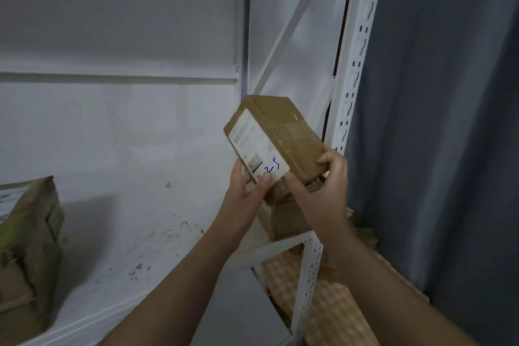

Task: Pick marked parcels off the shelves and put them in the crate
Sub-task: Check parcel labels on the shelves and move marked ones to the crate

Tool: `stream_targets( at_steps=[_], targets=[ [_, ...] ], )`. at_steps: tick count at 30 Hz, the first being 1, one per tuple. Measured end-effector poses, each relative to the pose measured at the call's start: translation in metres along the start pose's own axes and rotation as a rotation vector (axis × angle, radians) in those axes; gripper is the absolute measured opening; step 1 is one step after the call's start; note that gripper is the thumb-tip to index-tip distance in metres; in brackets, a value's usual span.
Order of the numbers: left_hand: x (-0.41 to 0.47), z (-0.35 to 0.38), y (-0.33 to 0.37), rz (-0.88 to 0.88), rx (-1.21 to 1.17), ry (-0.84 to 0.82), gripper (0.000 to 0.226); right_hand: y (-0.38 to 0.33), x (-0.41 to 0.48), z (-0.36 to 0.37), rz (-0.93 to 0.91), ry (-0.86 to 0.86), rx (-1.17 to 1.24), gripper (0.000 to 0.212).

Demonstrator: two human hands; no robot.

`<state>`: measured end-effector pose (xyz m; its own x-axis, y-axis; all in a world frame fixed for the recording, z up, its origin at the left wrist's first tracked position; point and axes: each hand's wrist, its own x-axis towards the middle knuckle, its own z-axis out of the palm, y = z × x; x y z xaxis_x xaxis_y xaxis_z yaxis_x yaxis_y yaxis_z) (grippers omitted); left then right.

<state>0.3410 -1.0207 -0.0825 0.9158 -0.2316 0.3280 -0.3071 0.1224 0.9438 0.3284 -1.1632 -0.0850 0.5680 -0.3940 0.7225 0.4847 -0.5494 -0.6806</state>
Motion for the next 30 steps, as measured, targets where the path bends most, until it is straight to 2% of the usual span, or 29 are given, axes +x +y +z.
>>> stream_targets(
  at_steps=[4,6,8,11,15,17,19,26,30],
  targets=[
    [0.0,-0.004,0.005,0.078,-0.143,0.004,0.075,-0.004,-0.001,0.005,0.079,-0.057,0.137,0.053],
    [-0.001,-0.007,0.009,0.094,-0.198,0.023,0.078,-0.011,-0.002,0.005,0.067,-0.129,0.15,0.056],
    [-0.002,-0.01,0.012,0.143,-0.17,0.058,0.071,-0.018,-0.003,0.005,0.065,-0.223,0.157,0.065],
    [-0.007,-0.017,0.016,0.197,-0.062,0.12,0.064,-0.023,-0.004,0.009,0.077,-0.286,0.222,0.062],
    [-0.018,-0.027,0.02,0.246,-0.004,0.118,0.061,-0.035,-0.01,0.016,0.095,-0.234,0.305,0.051],
    [-0.025,-0.033,0.02,0.258,0.029,0.108,0.061,-0.04,-0.014,0.019,0.144,-0.237,0.444,0.037],
    [-0.031,-0.039,0.02,0.249,0.052,0.123,0.06,-0.044,-0.019,0.021,0.177,-0.239,0.483,0.028],
    [-0.053,-0.055,0.021,0.241,0.11,0.203,0.055,-0.054,-0.033,0.034,0.229,-0.298,0.504,0.028],
    [-0.067,-0.065,0.019,0.287,0.166,0.373,0.041,-0.053,-0.042,0.048,0.248,-0.408,0.503,0.032]
  ],
)
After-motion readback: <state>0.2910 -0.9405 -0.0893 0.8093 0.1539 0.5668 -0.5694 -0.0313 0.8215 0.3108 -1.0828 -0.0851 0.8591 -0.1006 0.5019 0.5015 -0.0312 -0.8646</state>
